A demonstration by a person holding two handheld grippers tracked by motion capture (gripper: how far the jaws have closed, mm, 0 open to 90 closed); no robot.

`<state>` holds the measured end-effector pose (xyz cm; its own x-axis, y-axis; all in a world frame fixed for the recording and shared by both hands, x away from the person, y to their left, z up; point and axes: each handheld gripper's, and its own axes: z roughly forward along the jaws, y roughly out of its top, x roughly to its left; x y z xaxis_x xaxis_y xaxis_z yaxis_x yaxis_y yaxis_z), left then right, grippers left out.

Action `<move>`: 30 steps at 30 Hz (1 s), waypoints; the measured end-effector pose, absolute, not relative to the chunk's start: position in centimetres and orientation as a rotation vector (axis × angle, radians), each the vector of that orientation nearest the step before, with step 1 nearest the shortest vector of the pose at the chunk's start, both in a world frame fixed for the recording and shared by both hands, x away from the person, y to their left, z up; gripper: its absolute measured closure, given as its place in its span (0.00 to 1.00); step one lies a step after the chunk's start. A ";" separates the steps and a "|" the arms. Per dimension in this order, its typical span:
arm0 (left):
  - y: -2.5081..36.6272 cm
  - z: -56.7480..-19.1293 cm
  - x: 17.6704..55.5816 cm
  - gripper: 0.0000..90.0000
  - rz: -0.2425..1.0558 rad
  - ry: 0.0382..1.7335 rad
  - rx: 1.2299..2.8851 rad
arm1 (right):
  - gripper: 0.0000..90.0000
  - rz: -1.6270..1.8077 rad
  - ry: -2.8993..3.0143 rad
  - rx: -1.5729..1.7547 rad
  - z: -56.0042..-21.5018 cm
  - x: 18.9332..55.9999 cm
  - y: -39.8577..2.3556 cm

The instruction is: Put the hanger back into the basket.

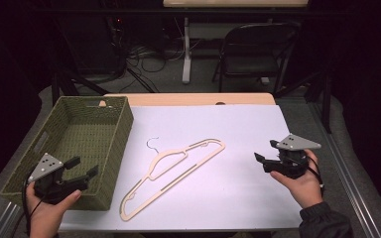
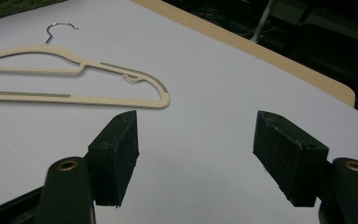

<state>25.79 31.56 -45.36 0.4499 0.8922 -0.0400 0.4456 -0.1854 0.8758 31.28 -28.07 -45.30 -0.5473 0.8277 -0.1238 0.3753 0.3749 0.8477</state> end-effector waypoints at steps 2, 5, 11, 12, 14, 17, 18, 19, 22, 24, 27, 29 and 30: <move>31.6 -45.4 25.8 0.30 0.625 1.142 1.803 | 0.34 1.073 2.126 1.017 -45.0 31.7 -27.6; 31.6 -45.3 25.8 0.30 0.626 1.143 1.804 | 0.34 1.050 2.158 0.996 -44.5 32.3 -27.0; 31.6 -45.2 25.8 0.30 0.625 1.145 1.800 | 0.34 1.027 2.244 0.939 -42.7 34.3 -24.9; 31.6 -45.2 25.8 0.30 0.625 1.145 1.800 | 0.34 1.027 2.244 0.939 -42.7 34.3 -24.9; 31.6 -45.3 25.8 0.30 0.621 1.146 1.804 | 0.34 1.028 2.274 0.915 -42.0 35.2 -23.9; 31.6 -45.3 25.8 0.30 0.621 1.146 1.805 | 0.34 1.026 2.279 0.903 -41.8 35.8 -23.1; 31.6 -45.3 25.8 0.30 0.622 1.147 1.805 | 0.34 1.022 2.288 0.899 -41.7 36.2 -22.8; 31.6 -45.3 25.8 0.30 0.622 1.147 1.807 | 0.34 1.015 2.296 0.896 -41.6 36.6 -22.4; 31.7 -45.3 25.8 0.30 0.623 1.146 1.806 | 0.34 1.012 2.321 0.883 -41.8 37.7 -21.2; 31.7 -45.3 25.8 0.31 0.623 1.146 1.806 | 0.34 0.979 2.354 0.865 -42.0 38.4 -20.3; 31.7 -45.3 25.8 0.31 0.623 1.147 1.807 | 0.35 0.981 2.386 0.847 -42.3 39.0 -19.4; 31.6 -45.3 25.8 0.31 0.621 1.146 1.805 | 0.35 0.948 2.428 0.826 -42.6 39.4 -18.5; 31.6 -45.3 25.8 0.31 0.621 1.145 1.805 | 0.35 0.893 2.486 0.791 -42.8 39.7 -17.5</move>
